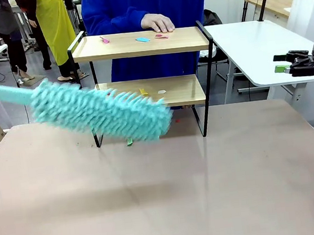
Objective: Clean the shelf.
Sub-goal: Clean the specific section of the Shelf indicated by the human with the Duster.
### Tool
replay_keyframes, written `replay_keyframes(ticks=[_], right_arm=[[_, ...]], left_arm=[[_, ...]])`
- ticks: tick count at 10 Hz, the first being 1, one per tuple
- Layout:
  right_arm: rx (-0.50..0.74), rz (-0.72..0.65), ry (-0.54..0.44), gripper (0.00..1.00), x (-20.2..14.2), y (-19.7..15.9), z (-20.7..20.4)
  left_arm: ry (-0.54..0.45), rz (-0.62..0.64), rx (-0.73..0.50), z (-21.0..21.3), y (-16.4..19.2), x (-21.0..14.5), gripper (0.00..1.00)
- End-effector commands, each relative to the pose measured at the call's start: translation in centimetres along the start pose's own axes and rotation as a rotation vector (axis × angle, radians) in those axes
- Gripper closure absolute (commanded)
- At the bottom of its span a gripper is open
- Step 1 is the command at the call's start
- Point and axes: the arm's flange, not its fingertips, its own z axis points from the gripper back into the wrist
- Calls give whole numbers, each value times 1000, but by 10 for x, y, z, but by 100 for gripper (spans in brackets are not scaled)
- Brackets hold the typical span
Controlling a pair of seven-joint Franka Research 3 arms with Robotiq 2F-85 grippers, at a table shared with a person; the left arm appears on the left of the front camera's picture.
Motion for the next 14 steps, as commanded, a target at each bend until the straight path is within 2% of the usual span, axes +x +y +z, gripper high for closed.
replay_keyframes(ticks=[1, 2, 3, 5, 6, 7, 8, 10, 11, 13, 14], right_arm=[[-2, -6, 11, 0, 4, 1, -1], [-2, -6, 11, 0, 4, 1, -1], [-2, -6, 11, 0, 4, 1, -1], [-2, -6, 11, 0, 4, 1, -1], [-2, -6, 11, 0, 4, 1, -1], [-2, -6, 11, 0, 4, 1, -1], [-2, -6, 11, 0, 4, 1, -1], [-2, -6, 11, 0, 4, 1, -1], [-2, -6, 11, 0, 4, 1, -1], [-2, -6, 11, 0, 4, 1, -1], [-2, -6, 11, 0, 4, 1, -1]], left_arm=[[-180, 208, 40, 22, -11, 33, 87], [-222, 355, 72, 38, -19, 56, 87], [-200, 494, 110, 46, -24, 82, 87], [-243, 643, 204, 52, -25, 131, 87], [-259, 636, 165, 53, -23, 151, 87], [-196, 496, 174, 55, -19, 147, 87], [-266, 622, 157, 53, -32, 139, 87], [-266, 622, 157, 53, -32, 139, 87], [-248, 598, 153, 49, -27, 152, 87], [-354, 657, 179, 49, -45, 204, 87], [-375, 731, 189, 54, -48, 228, 87]])
